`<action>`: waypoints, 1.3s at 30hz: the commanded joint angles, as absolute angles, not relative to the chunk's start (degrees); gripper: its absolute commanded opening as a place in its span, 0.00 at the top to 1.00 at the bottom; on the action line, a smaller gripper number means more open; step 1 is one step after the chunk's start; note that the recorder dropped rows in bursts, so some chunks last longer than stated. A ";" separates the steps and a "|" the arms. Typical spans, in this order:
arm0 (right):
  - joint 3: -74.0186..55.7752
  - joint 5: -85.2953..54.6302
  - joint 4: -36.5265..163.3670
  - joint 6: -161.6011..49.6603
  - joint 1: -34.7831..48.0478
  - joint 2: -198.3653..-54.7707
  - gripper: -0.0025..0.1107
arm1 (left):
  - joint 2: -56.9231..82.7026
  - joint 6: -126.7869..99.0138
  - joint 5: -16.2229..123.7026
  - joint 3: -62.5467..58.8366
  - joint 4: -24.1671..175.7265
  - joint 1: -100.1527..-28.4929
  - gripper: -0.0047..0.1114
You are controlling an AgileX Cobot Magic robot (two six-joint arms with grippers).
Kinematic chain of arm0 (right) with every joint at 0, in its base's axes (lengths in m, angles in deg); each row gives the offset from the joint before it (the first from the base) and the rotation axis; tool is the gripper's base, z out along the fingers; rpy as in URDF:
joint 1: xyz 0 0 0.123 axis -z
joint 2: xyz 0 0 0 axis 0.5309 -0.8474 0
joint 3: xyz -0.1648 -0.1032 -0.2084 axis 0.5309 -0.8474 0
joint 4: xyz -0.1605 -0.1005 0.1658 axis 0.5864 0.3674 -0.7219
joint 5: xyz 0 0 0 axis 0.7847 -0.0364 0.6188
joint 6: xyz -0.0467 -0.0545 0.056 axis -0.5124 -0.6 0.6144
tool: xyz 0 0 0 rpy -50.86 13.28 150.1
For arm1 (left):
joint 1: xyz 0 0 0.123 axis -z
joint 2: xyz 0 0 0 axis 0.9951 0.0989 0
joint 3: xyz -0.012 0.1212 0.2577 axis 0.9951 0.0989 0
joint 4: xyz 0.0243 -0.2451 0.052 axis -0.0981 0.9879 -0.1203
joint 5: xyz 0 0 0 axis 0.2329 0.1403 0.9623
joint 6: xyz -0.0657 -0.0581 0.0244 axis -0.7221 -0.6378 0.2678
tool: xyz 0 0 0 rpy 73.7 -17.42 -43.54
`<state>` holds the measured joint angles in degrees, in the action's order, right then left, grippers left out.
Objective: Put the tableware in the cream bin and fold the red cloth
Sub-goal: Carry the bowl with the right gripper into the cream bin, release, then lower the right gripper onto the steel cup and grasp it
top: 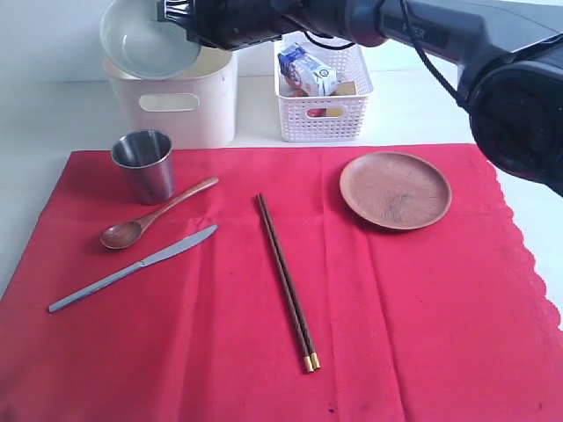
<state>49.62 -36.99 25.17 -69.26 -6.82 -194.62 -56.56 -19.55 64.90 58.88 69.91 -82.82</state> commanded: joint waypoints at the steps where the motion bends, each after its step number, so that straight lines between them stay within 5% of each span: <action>1: 50.30 -35.00 24.90 -68.53 -6.49 -194.45 0.89 | -56.92 -19.59 64.83 58.84 70.22 -82.51 0.95; 12: 50.30 -35.38 24.90 -68.75 -6.59 -194.45 0.55 | -56.92 -19.59 64.83 58.84 70.22 -82.51 0.95; 39: 50.30 -63.54 26.14 -72.71 -6.59 -186.44 0.54 | -56.92 -19.59 64.83 58.84 70.22 -82.51 0.95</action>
<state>49.82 -59.25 25.56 -70.63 -6.82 -187.13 -56.56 -19.55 64.90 58.88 69.91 -82.82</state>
